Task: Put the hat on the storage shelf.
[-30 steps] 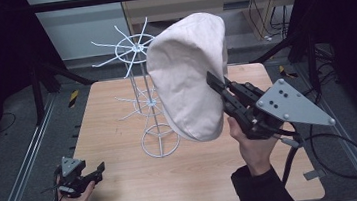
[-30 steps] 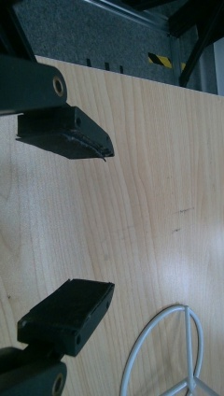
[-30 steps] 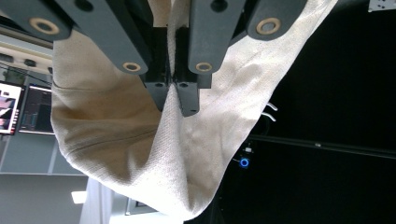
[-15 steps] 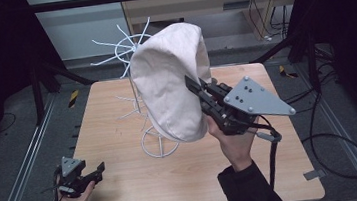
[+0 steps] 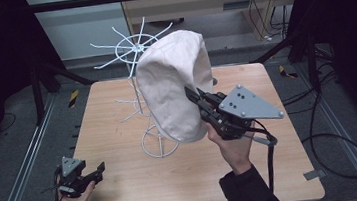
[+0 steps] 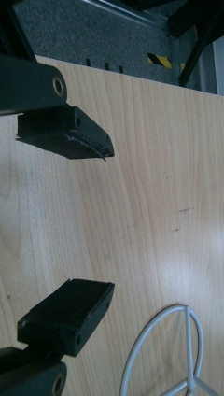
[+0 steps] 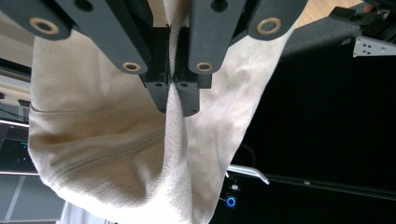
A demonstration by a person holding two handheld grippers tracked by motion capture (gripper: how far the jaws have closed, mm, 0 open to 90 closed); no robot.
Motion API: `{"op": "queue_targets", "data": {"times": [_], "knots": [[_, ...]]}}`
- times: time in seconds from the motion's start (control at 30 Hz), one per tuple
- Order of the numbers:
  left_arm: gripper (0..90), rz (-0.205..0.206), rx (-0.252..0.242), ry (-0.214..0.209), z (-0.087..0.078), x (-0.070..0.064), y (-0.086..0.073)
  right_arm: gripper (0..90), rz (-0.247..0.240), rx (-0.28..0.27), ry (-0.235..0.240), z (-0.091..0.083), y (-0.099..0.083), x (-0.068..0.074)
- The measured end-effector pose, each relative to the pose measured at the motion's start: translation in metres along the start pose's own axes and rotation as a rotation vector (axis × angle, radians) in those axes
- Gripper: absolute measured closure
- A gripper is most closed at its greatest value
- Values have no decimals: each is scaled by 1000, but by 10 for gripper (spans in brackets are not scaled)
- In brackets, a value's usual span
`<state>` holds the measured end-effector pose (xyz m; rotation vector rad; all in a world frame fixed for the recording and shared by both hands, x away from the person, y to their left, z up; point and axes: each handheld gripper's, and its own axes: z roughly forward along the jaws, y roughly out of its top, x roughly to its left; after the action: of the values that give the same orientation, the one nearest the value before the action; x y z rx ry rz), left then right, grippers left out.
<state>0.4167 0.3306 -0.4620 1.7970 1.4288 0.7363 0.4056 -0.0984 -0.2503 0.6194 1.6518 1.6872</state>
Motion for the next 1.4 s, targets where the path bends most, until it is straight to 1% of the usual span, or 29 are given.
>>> {"op": "queue_targets", "data": {"times": [0.33, 0.5, 0.53, 0.7, 0.83, 0.87, 1.03, 1.17, 1.2, 1.27, 1.4], "knots": [[285, 0, 1, 0, 0, 0, 0, 884, 12, 39, 9, -1, -13, 0], [285, 0, 1, 0, 0, 0, 0, 883, 20, 52, 17, 0, -16, -1], [285, 0, 0, 0, 0, 0, 0, 881, 24, 61, 22, 1, -16, -1], [285, 0, 1, 1, 0, 0, 0, 876, 20, 74, 26, 4, -17, 0], [285, 0, 0, 0, 0, 0, 0, 842, 15, 86, 12, 8, -15, 0], [285, -1, 1, 0, 0, 0, 0, 819, 8, 96, 3, 10, -15, 1], [285, 0, 0, 0, 0, 0, 0, 810, 3, 110, -1, 12, -17, 3], [284, 1, 2, -1, 0, 0, 0, 807, 16, 130, -17, 14, -19, 3], [284, 1, 2, -1, 0, 0, 0, 798, 29, 149, -25, 15, -19, 2], [284, 3, 4, 0, 0, 0, 0, 780, 39, 162, -22, 16, -20, 1], [284, 1, 3, -1, 0, 0, 0, 758, 38, 178, -29, 19, -21, 2]]}}
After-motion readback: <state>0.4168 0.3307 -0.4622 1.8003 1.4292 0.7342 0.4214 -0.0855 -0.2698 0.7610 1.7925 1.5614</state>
